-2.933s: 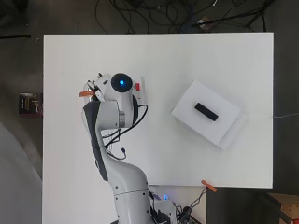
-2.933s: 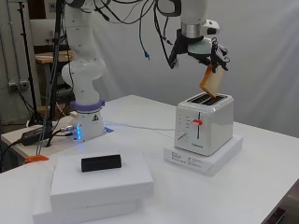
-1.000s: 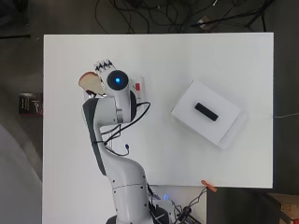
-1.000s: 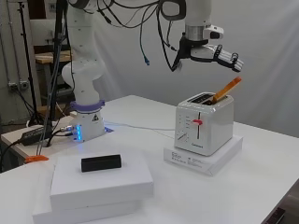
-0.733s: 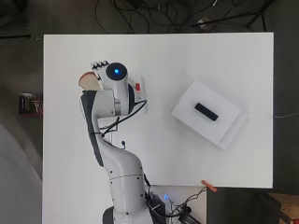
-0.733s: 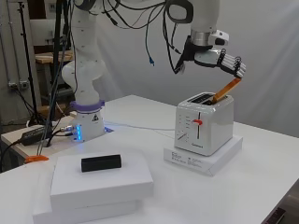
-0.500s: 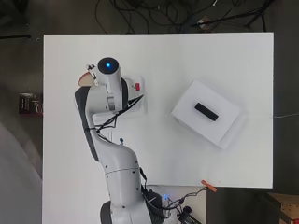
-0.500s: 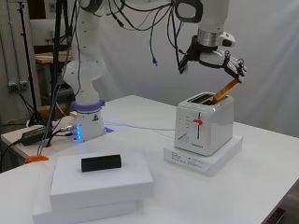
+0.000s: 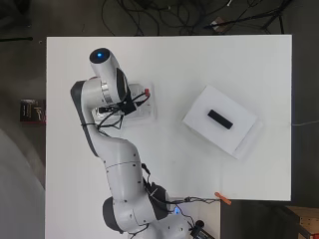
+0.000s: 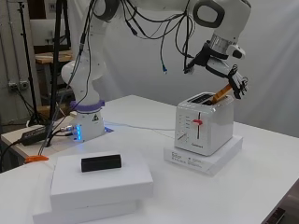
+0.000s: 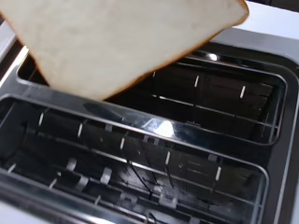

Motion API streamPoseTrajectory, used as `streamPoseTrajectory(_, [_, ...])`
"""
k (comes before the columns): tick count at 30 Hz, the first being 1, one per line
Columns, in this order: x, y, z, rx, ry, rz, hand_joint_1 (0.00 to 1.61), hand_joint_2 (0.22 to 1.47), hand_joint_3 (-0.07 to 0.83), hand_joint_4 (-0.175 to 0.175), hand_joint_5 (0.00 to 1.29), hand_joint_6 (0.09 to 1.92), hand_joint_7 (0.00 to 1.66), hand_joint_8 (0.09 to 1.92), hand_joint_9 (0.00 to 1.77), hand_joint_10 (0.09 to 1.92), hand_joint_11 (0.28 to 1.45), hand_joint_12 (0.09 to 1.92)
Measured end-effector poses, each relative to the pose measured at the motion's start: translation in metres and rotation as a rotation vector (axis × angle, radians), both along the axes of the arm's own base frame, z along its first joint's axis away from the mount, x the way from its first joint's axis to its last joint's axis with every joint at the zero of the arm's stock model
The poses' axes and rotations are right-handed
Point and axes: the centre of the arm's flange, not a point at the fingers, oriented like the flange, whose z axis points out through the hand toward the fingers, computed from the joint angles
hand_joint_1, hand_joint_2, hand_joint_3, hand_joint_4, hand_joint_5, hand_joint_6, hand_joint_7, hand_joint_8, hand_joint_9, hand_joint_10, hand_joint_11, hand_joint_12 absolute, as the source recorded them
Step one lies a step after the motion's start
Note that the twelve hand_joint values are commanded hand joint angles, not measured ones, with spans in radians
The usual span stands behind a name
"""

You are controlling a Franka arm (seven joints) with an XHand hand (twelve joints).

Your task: Teleoperate dual arm-hand system to toast a bread

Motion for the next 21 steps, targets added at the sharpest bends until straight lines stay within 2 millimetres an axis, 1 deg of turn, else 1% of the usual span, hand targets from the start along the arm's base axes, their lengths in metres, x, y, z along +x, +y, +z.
streamPoseTrajectory(3, [-0.007, 0.008, 0.004, -0.035, 0.023, 0.101, 0.00, 0.85, -0.025, 0.080, 0.42, 0.09, 0.55, 0.09, 0.75, 0.09, 0.59, 0.09])
streamPoseTrajectory(8, [-0.015, 0.009, 0.005, 0.002, 0.062, 0.182, 0.00, 0.83, -0.021, 0.093, 0.39, 0.09, 0.55, 0.09, 0.72, 0.09, 0.55, 0.09])
streamPoseTrajectory(12, [-0.026, 0.007, 0.011, 0.037, 0.104, 0.217, 0.00, 0.83, -0.013, 0.087, 0.37, 0.09, 0.54, 0.09, 0.69, 0.09, 0.52, 0.09])
streamPoseTrajectory(15, [-0.035, 0.001, 0.015, 0.038, 0.107, 0.181, 0.00, 0.85, -0.004, 0.077, 0.37, 0.09, 0.54, 0.09, 0.68, 0.09, 0.51, 0.09])
streamPoseTrajectory(16, [-0.036, -0.001, 0.017, 0.037, 0.104, 0.172, 0.00, 0.87, 0.006, 0.073, 0.37, 0.09, 0.54, 0.09, 0.68, 0.09, 0.51, 0.09])
streamPoseTrajectory(19, [-0.042, -0.009, 0.029, 0.052, 0.054, 0.155, 0.00, 1.00, 0.023, 0.055, 0.42, 0.09, 0.58, 0.09, 0.70, 0.09, 0.51, 0.09])
streamPoseTrajectory(21, [-0.047, -0.019, 0.033, 0.080, 0.000, 0.123, 0.00, 1.05, 0.016, 0.039, 0.44, 0.09, 0.59, 0.09, 0.68, 0.09, 0.51, 0.09])
